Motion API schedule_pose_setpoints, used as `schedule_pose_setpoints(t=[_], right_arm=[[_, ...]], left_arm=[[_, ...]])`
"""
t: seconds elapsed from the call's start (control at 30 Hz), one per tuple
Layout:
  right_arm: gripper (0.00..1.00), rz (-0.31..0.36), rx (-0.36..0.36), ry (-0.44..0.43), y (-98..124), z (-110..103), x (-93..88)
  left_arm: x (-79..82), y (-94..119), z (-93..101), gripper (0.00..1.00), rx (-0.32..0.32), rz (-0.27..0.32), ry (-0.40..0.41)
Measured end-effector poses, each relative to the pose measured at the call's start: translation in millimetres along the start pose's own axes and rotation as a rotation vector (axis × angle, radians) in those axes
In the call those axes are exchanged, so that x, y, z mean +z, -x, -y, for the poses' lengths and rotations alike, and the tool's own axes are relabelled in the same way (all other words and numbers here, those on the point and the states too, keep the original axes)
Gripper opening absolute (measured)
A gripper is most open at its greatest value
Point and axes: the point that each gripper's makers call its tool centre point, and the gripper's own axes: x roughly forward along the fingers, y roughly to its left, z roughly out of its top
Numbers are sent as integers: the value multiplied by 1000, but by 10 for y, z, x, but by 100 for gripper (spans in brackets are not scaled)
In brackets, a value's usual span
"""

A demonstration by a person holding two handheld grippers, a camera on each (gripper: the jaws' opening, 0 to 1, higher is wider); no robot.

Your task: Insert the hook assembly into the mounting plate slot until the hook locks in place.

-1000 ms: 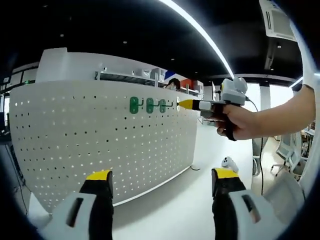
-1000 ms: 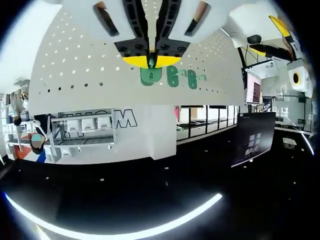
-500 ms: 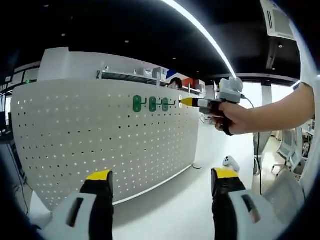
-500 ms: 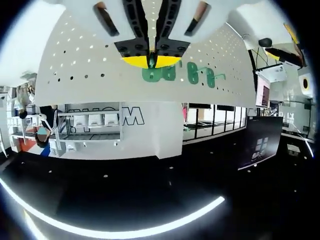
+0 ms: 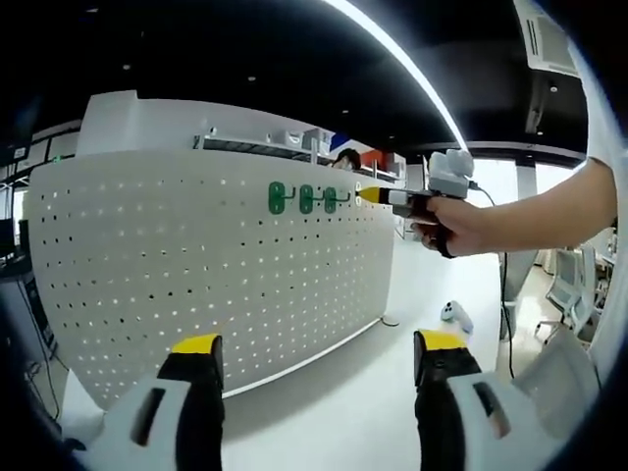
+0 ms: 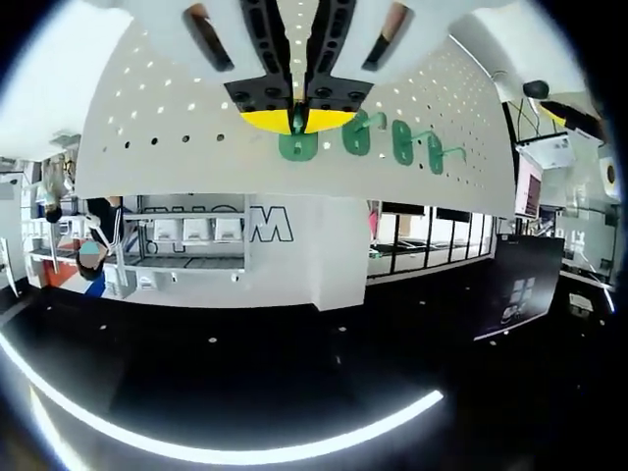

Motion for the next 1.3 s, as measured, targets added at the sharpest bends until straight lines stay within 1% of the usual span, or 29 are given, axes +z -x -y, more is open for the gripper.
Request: schedule_pose_setpoints(t=[0.27, 0.47, 0.53, 0.57, 0.6, 0.63, 0.67, 0.7, 0.73, 0.77, 0.83, 1.1, 1.3], right_arm=[[1, -3, 2, 11, -42, 19, -37], [1, -4, 7, 21, -67, 11, -72], [1, -9, 9, 6, -88, 9, -94], [1, -11, 14, 25, -95, -5, -97], [1, -3, 8, 22, -91, 8, -80], [1, 6, 8, -1, -97, 14, -70], [1, -3, 14, 1, -110, 3, -92], [1, -11, 19, 25, -120, -19, -108], [1, -11, 19, 23, -121, -27, -116], [1, -9, 13, 14, -122, -14, -121], [1, -8, -3, 25, -127, 3, -115], [1, -9, -20, 25, -141, 15, -134], [1, -14, -70, 49, -151, 1, -146]], left_arm=[[-30, 45, -74, 81, 15, -8, 2], [-27, 50, -70, 81, 14, -10, -1], [-42, 51, -71, 81, 12, -15, -3], [-48, 53, -75, 81, 13, -18, -4], [-49, 55, -76, 81, 13, -19, -4], [-49, 60, -81, 81, 15, -20, -5], [-49, 63, -86, 81, 16, -20, -4], [-51, 67, -90, 81, 18, -21, -4], [-53, 71, -94, 81, 18, -22, -4], [-58, 74, -99, 80, 19, -23, -3], [-67, 78, -98, 80, 19, -27, -4], [-80, 83, -101, 80, 20, -30, 0], [-104, 87, -87, 80, 16, -39, -1]])
